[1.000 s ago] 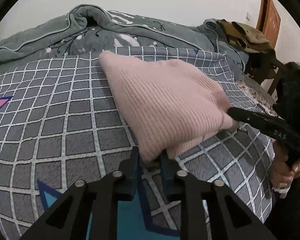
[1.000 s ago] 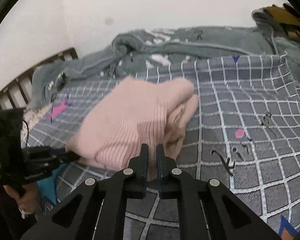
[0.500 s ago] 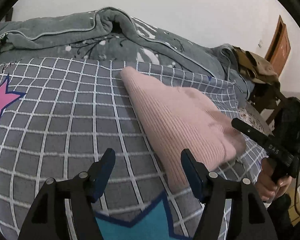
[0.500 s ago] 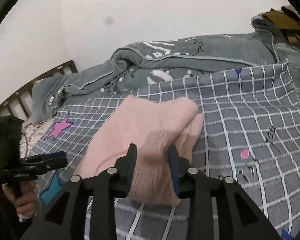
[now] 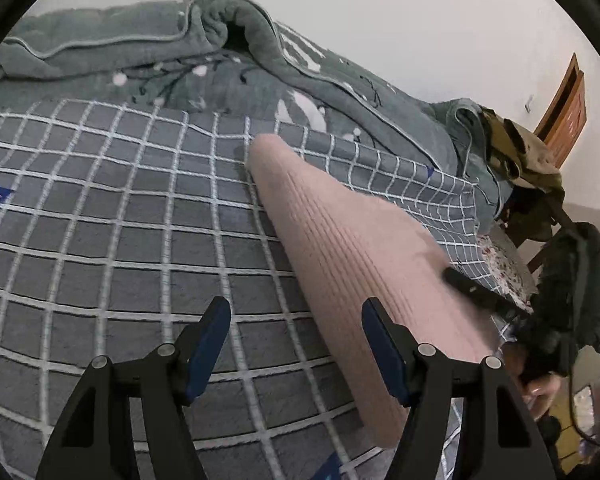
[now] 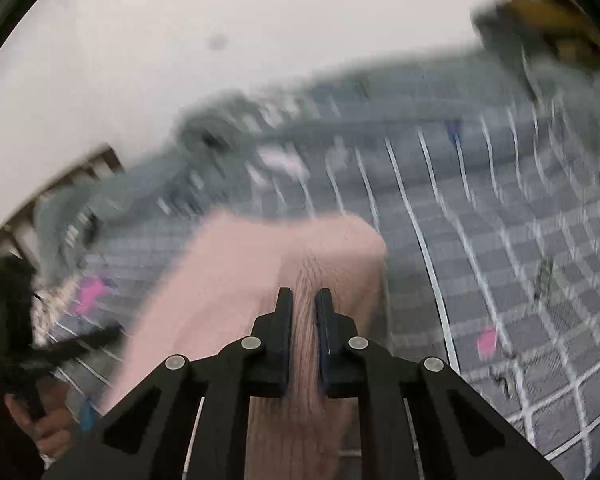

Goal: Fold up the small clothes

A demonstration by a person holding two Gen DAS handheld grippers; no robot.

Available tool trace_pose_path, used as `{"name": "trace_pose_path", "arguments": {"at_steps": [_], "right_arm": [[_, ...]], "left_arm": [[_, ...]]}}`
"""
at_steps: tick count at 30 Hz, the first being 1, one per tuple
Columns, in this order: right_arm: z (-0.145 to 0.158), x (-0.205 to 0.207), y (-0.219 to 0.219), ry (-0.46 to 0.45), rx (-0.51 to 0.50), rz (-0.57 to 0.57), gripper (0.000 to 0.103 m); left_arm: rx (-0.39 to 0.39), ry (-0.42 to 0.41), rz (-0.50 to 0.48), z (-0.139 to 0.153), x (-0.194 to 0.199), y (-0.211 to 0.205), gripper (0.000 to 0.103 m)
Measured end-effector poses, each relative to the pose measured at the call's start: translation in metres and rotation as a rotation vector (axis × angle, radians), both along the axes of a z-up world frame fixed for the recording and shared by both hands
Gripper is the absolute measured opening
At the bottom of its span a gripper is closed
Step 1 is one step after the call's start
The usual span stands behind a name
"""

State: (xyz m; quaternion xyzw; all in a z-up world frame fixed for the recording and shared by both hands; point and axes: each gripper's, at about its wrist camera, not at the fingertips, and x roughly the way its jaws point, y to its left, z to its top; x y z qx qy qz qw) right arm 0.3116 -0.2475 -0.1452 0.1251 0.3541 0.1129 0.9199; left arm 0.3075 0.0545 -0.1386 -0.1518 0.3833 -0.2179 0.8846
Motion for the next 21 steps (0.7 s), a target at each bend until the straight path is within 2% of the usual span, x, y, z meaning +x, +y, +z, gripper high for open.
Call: {"name": "trace_pose_path", "arguments": {"at_steps": [2,4,6,11,14,18,20,21], "right_arm": [[0.004,-0.002,0.001,-0.006,0.003,0.014,0.016],[0.01,-0.003,0.003,-0.012,-0.01,0.028,0.027],[0.007,0.001,0.006,0.014,-0.021,0.029,0.043],[-0.008,0.008,0.005,0.097,0.017,0.042,0.049],[-0.017,0.017,-0.004,0.142,0.066,0.03,0.058],[-0.027,0.023,-0.011,0.182,0.145,0.04,0.06],[-0.028,0.023,-0.008,0.179,0.14,0.041,0.06],[-0.029,0.023,-0.007,0.177,0.14,0.045,0.06]], "left_arm": [[-0.002,0.013,-0.007,-0.002,0.004,-0.006,0.066],[-0.024,0.018,-0.006,-0.002,0.008,-0.009,0.068],[-0.057,0.027,-0.011,-0.003,0.013,-0.009,0.07],[-0.116,0.073,-0.016,-0.01,0.026,-0.014,0.07],[-0.125,0.085,-0.016,-0.013,0.03,-0.02,0.07],[-0.115,0.104,-0.01,-0.018,0.036,-0.029,0.07],[-0.126,0.113,-0.013,-0.021,0.038,-0.03,0.062],[-0.142,0.118,-0.021,-0.022,0.038,-0.031,0.054]]}}
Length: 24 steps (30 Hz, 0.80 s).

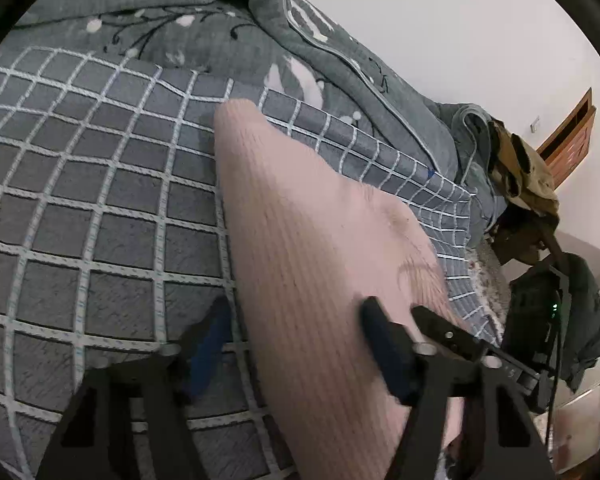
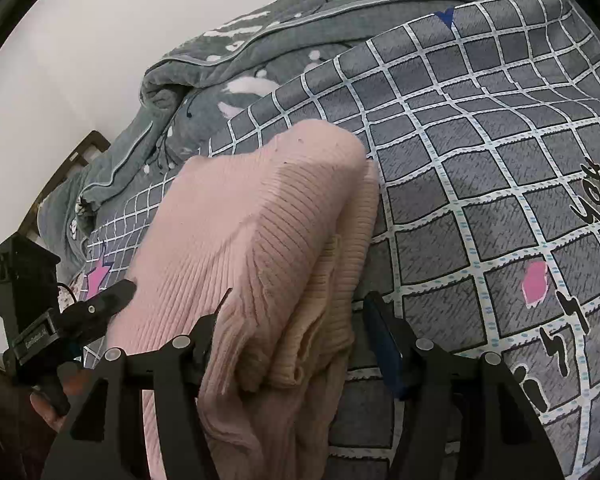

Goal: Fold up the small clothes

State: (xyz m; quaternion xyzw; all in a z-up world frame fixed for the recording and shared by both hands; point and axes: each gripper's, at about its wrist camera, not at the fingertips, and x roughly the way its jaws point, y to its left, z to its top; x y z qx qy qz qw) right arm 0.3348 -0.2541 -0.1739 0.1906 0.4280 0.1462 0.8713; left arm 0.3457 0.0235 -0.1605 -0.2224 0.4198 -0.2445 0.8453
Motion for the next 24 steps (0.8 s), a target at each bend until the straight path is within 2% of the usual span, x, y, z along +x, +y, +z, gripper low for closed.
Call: {"name": "trace_pose_path", "arguments": {"at_steps": [1,2,3,6,11,12,13,16,18,22,24], "right_arm": [[0.0,0.002,0.001,0.004,0.011,0.004,0.059],[-0.001,0.002,0.0,0.009,0.037,0.013,0.052],[-0.002,0.002,-0.002,0.016,0.076,0.013,0.049],[0.002,0.0,-0.005,-0.01,0.112,0.021,0.037],[0.023,-0.013,0.002,-0.116,0.146,0.009,0.03],[0.027,-0.015,0.004,-0.133,0.163,0.012,0.029],[0.032,-0.017,0.008,-0.152,0.18,0.016,0.028],[0.044,-0.022,0.021,-0.184,0.195,0.029,0.026],[0.049,-0.023,0.031,-0.193,0.177,0.035,0.025],[0.051,-0.023,0.032,-0.188,0.101,-0.002,0.025],[0.048,-0.022,0.024,-0.172,0.071,-0.029,0.025]], "left_arm": [[0.002,-0.002,0.011,0.0,0.0,-0.001,0.049],[0.012,-0.016,0.016,0.002,-0.002,-0.002,0.046],[0.019,-0.029,0.018,0.003,-0.003,-0.002,0.041],[0.057,-0.081,0.037,0.012,-0.011,-0.005,0.036],[0.097,-0.134,0.076,0.024,-0.02,0.0,0.026],[0.104,-0.144,0.081,0.026,-0.022,0.003,0.021],[0.116,-0.157,0.084,0.03,-0.025,0.007,0.011],[0.129,-0.19,0.085,0.038,-0.033,0.021,0.002],[0.095,-0.175,0.072,0.036,-0.035,0.03,0.002],[0.096,-0.146,0.067,0.03,-0.038,0.034,0.002],[0.055,-0.11,0.041,0.027,-0.036,0.033,0.004]]}}
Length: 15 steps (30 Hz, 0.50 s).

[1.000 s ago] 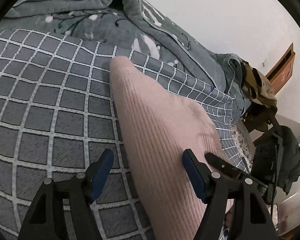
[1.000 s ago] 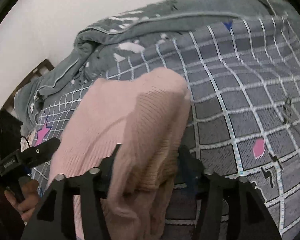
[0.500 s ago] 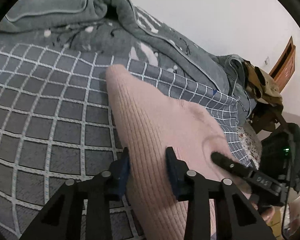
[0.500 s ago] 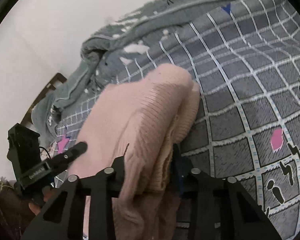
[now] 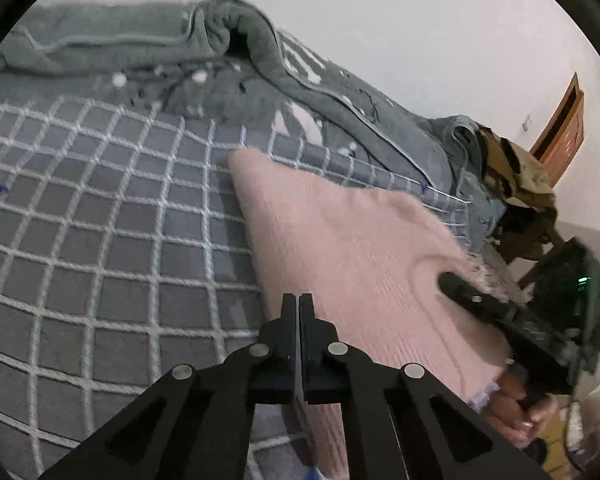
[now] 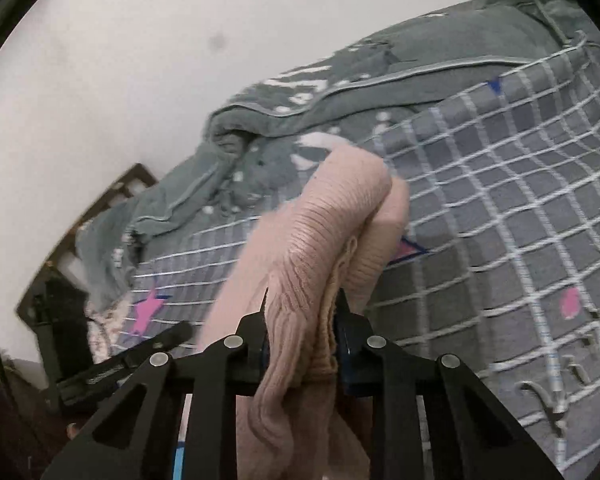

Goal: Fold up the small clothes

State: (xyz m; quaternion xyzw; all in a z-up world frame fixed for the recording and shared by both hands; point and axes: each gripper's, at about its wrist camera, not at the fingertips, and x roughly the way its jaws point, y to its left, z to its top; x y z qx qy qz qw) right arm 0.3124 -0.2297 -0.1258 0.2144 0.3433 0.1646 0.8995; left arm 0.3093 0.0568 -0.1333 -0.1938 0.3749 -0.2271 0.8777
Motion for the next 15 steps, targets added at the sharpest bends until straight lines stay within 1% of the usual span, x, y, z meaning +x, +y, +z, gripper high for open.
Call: {"name": "trace_pose_path", "arguments": {"at_steps": [1,2,3,4,5,6,7,9,12,15], "right_arm": [[-0.003,0.001,-0.004,0.013,-0.008,-0.008,0.024],[-0.007,0.003,-0.008,0.031,-0.013,-0.009,0.024],[-0.01,0.004,-0.011,0.044,-0.022,-0.013,0.024],[-0.014,0.004,-0.012,0.057,-0.038,-0.013,0.024],[-0.017,0.004,-0.013,0.062,-0.053,-0.011,0.024],[-0.019,0.004,-0.013,0.065,-0.07,-0.008,0.024],[-0.021,0.003,-0.011,0.067,-0.094,-0.003,0.025],[-0.021,0.001,-0.008,0.057,-0.136,0.01,0.027],[-0.022,0.001,-0.004,0.052,-0.17,0.019,0.028],[-0.025,0.001,-0.006,0.059,-0.175,0.025,0.03]], "left_arm": [[-0.023,0.02,-0.012,-0.002,0.002,-0.001,0.009],[-0.027,0.026,-0.018,-0.003,0.002,-0.002,0.012],[-0.023,0.03,-0.022,-0.004,0.002,-0.005,0.022],[-0.011,0.027,-0.018,-0.005,0.003,-0.007,0.028],[-0.009,0.022,-0.016,-0.005,0.002,-0.009,0.03],[-0.011,0.02,-0.017,-0.005,0.002,-0.009,0.035],[-0.02,0.023,-0.021,-0.006,0.003,-0.01,0.046],[-0.044,0.028,-0.028,-0.008,0.005,-0.01,0.057],[-0.046,0.046,-0.03,-0.011,0.01,-0.015,0.057],[-0.051,0.058,-0.031,-0.015,0.014,-0.02,0.058]]}}
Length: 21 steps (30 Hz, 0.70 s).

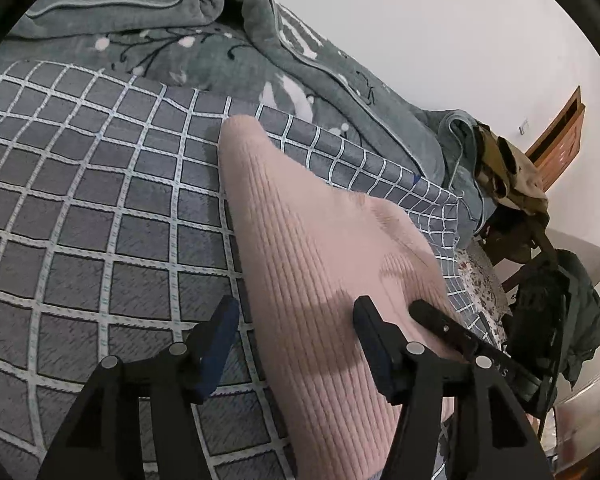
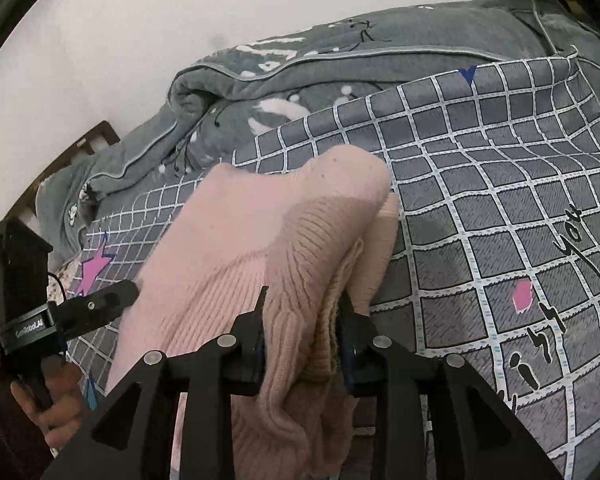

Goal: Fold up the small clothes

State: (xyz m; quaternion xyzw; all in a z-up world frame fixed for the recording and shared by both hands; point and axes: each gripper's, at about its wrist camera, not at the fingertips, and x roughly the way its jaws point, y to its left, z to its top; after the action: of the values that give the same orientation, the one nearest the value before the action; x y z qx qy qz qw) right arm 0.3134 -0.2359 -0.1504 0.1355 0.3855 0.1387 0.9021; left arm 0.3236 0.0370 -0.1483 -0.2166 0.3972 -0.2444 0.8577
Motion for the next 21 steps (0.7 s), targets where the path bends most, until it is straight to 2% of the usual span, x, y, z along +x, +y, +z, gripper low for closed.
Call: {"name": "trace_pose_path", "arguments": {"at_steps": [5,7,9,12,14,15,16,18,21], "right_arm": [[-0.004,0.001,-0.004,0.011,0.0,0.01,0.033],[-0.007,0.003,-0.006,0.019,0.004,0.002,0.037],[-0.01,0.005,-0.008,0.035,0.005,-0.011,0.048],[-0.017,0.012,-0.015,0.079,0.078,-0.008,0.051],[-0.021,0.016,-0.019,0.103,0.128,-0.003,0.052],[-0.023,0.017,-0.02,0.11,0.145,0.001,0.053],[-0.024,0.018,-0.02,0.116,0.161,0.007,0.053],[-0.022,0.018,-0.019,0.112,0.184,0.015,0.042],[-0.013,0.014,-0.022,0.069,0.263,-0.006,0.03]], "left_arm": [[-0.014,0.029,-0.009,-0.006,0.008,-0.006,0.061],[-0.019,0.044,-0.012,-0.009,0.012,-0.009,0.062],[-0.021,0.062,-0.017,-0.013,0.017,-0.014,0.062],[-0.016,0.079,-0.021,-0.017,0.022,-0.021,0.065],[-0.017,0.082,-0.023,-0.019,0.024,-0.024,0.063],[-0.019,0.074,-0.02,-0.019,0.023,-0.023,0.056],[-0.021,0.059,-0.011,-0.017,0.02,-0.023,0.049],[-0.025,0.025,0.001,-0.012,0.017,-0.021,0.042],[-0.039,-0.032,0.011,-0.002,0.011,-0.017,0.039]]}}
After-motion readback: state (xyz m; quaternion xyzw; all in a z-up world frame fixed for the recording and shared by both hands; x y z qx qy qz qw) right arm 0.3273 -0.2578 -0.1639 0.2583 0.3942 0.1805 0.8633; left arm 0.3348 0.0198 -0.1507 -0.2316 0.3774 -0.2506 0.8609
